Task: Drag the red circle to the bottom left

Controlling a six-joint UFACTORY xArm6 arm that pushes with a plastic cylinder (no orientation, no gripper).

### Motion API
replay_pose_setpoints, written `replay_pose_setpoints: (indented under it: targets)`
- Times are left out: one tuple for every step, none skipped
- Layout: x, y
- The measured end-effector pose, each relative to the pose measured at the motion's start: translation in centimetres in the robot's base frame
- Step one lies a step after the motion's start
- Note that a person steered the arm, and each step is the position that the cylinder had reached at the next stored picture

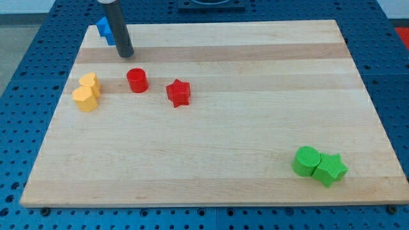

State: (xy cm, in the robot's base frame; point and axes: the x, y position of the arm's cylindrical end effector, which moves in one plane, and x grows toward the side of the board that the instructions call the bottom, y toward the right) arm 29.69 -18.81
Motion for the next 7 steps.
replay_pose_setpoints:
  targets:
    - [1.0, 2.0]
    - [3.8, 2.1]
    - [6.7, 2.3]
    - [8.6, 2.9]
    - [11.2, 3.8]
    - [11.6, 6.9]
    - [11.6, 9.4]
